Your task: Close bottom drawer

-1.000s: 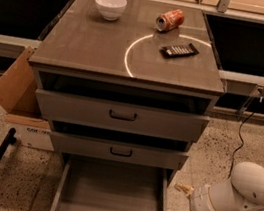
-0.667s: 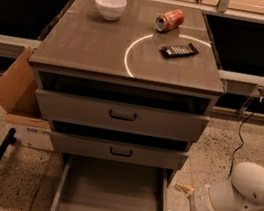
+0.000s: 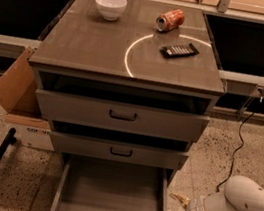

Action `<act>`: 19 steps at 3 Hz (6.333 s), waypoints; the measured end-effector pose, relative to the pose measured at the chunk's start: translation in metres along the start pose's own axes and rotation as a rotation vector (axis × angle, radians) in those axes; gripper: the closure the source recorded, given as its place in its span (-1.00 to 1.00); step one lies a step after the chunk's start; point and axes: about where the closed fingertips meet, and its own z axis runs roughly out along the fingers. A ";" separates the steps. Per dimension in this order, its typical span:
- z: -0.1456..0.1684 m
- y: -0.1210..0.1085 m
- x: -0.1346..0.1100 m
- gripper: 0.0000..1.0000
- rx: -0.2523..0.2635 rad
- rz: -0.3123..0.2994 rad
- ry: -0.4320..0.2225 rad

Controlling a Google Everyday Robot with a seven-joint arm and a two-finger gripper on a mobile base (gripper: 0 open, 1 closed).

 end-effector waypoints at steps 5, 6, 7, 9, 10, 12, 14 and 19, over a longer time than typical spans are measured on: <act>0.120 0.005 0.088 -0.65 -0.105 -0.049 -0.076; 0.136 0.005 0.103 -0.16 -0.120 -0.076 -0.112; 0.144 0.006 0.112 0.28 -0.127 -0.095 -0.128; 0.220 0.010 0.164 1.00 -0.175 -0.010 -0.046; 0.220 0.010 0.164 1.00 -0.176 -0.010 -0.046; 0.247 -0.013 0.183 1.00 -0.103 0.021 -0.072; 0.253 -0.031 0.187 1.00 -0.039 0.031 -0.089; 0.270 -0.097 0.179 1.00 0.092 0.063 -0.144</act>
Offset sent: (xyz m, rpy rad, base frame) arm -0.0146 -0.0135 -0.1155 0.1034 0.0260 0.0490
